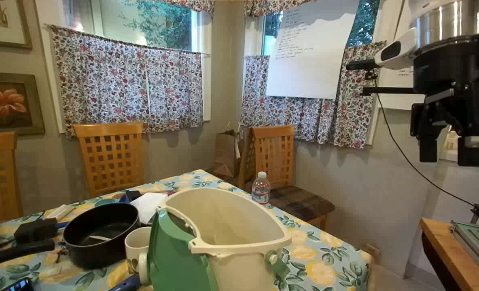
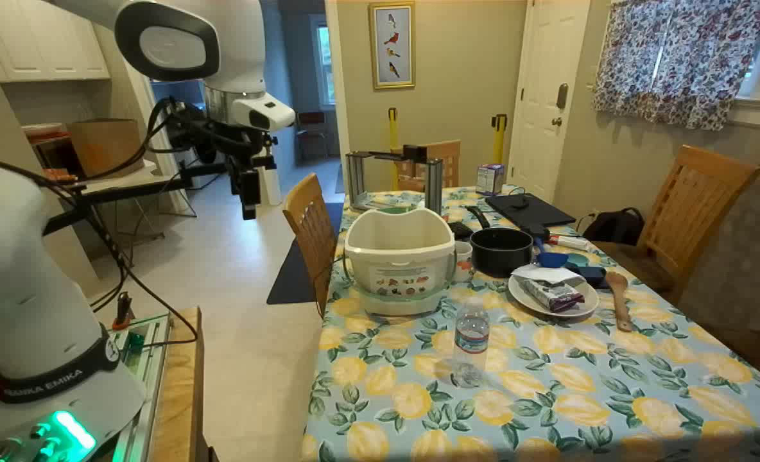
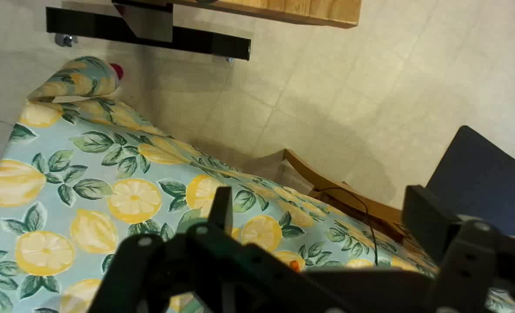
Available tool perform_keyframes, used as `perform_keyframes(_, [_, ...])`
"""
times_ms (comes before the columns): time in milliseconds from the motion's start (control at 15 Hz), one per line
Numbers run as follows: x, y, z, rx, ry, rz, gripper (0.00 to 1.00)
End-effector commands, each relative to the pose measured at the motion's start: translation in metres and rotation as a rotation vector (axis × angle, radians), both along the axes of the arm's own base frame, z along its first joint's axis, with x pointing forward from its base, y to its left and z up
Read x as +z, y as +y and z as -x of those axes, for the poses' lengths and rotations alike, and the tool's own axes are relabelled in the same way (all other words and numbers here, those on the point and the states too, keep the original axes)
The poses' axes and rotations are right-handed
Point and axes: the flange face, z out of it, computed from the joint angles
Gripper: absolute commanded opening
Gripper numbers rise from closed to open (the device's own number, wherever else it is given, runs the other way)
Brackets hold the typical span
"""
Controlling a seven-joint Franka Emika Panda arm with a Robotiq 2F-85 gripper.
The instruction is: Pick up the bottle from the table and put it in the bag
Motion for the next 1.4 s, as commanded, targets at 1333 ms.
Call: perform_keyframes(1333, [0.019,-0.17,-0.082,-0.368,-0.304,0.064,1.0])
